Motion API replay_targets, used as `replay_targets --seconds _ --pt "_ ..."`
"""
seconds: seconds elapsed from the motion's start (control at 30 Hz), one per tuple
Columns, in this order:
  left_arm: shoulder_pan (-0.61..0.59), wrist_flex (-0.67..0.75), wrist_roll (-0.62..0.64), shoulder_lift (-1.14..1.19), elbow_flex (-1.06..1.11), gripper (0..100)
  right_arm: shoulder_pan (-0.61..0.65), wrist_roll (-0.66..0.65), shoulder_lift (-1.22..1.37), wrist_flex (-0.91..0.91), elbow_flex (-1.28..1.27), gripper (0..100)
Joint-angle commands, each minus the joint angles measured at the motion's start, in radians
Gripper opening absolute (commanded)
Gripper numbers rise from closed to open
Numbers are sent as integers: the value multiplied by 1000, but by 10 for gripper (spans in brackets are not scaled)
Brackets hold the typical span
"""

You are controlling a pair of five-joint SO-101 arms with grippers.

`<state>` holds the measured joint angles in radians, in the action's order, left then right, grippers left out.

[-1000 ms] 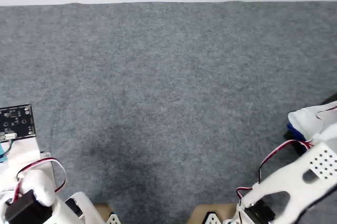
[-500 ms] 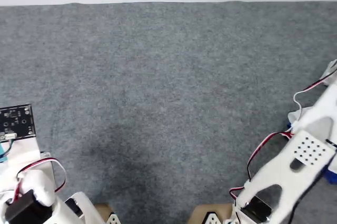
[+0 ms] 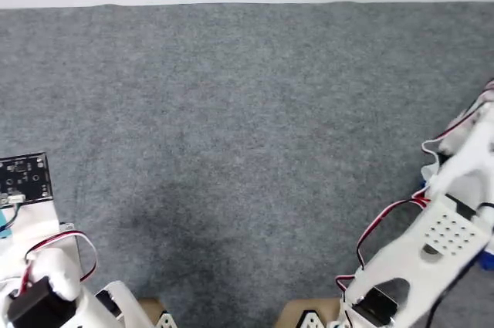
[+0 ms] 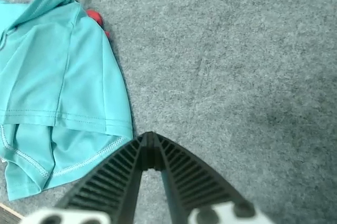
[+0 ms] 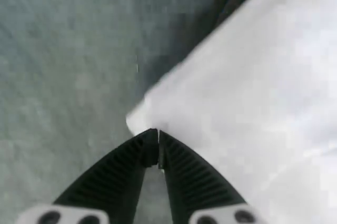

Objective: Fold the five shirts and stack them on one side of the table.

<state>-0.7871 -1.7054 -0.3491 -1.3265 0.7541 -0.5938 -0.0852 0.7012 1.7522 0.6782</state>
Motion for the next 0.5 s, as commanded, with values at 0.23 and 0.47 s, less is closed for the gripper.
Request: replay_targets --seconds 0.23,0.47 --pt "5 40 -6 -3 19 2 -18 -11 -88 41 -141 9" --pt "5 54 -6 -3 39 2 36 -104 -354 35 -137 9"
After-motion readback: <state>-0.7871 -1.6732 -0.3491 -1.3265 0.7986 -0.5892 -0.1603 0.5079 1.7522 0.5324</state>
